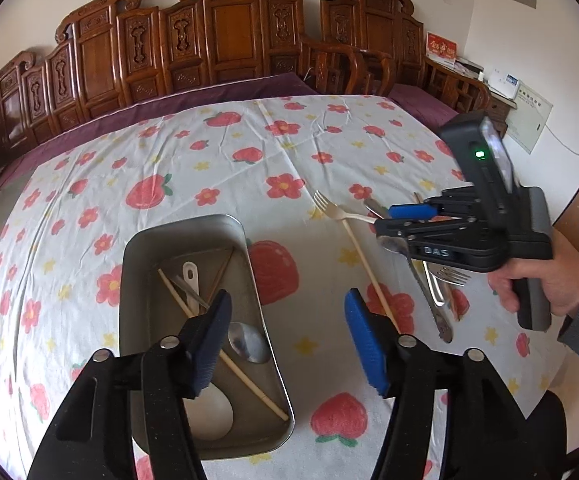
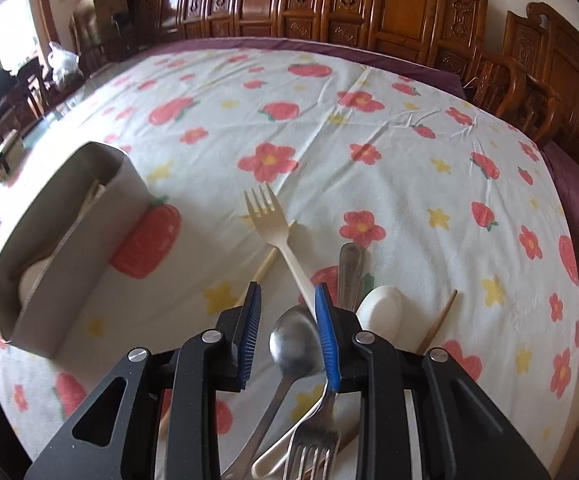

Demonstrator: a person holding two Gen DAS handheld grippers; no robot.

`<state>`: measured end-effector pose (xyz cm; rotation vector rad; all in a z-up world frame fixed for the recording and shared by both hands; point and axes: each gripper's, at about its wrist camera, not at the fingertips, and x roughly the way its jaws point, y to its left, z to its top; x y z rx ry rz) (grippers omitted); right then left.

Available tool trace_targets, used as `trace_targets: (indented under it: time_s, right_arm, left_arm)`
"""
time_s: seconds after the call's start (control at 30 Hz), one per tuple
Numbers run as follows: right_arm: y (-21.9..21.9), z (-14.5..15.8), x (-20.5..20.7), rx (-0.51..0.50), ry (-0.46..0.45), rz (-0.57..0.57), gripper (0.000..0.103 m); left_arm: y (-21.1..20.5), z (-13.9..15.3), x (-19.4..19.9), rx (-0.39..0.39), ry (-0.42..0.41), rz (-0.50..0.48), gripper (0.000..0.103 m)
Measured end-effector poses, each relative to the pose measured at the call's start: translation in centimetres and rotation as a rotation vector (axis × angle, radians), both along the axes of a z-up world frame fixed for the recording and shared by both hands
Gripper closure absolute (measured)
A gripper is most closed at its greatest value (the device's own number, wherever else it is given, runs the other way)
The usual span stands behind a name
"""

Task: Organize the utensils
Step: 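Grasp the white plastic fork with the right tool and lift it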

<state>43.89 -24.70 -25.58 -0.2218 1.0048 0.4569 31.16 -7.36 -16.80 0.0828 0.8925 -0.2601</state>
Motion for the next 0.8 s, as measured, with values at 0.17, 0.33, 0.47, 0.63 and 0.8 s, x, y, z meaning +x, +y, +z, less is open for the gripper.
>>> trace_targets:
  time_s: [0.17, 0.33, 0.47, 0.63, 0.8]
  right_arm:
    - [0.2, -1.2, 1.4, -0.025, 0.024, 0.01, 0.073]
    - [0.7, -1.9, 2.6, -0.05, 0.044, 0.032, 0.073]
    - [1.4, -2.3, 3.2, -0.08, 0.063, 0.051, 0.073]
    - [1.8, -2.5, 3.7, -0.085, 0.089, 0.049, 0.083]
    - [1.9, -2.5, 2.8, -0.062, 0.097, 0.066, 0.094]
  left_arm:
    - [0.2, 0.9, 0.4, 0.006, -0.021, -0.006, 0.039]
    - [-0.1, 1.3, 0.8, 0.018, -0.034, -0.016, 0.038]
    - [-0.3, 0.6, 0.9, 0.012, -0.019, -0.024, 0.038]
    - [-0.9, -0.1, 0.9, 0.024, -0.004, -0.037, 0.038]
    - [-1.3, -0.6, 1.0, 0.031, 0.007, -0.037, 0.038]
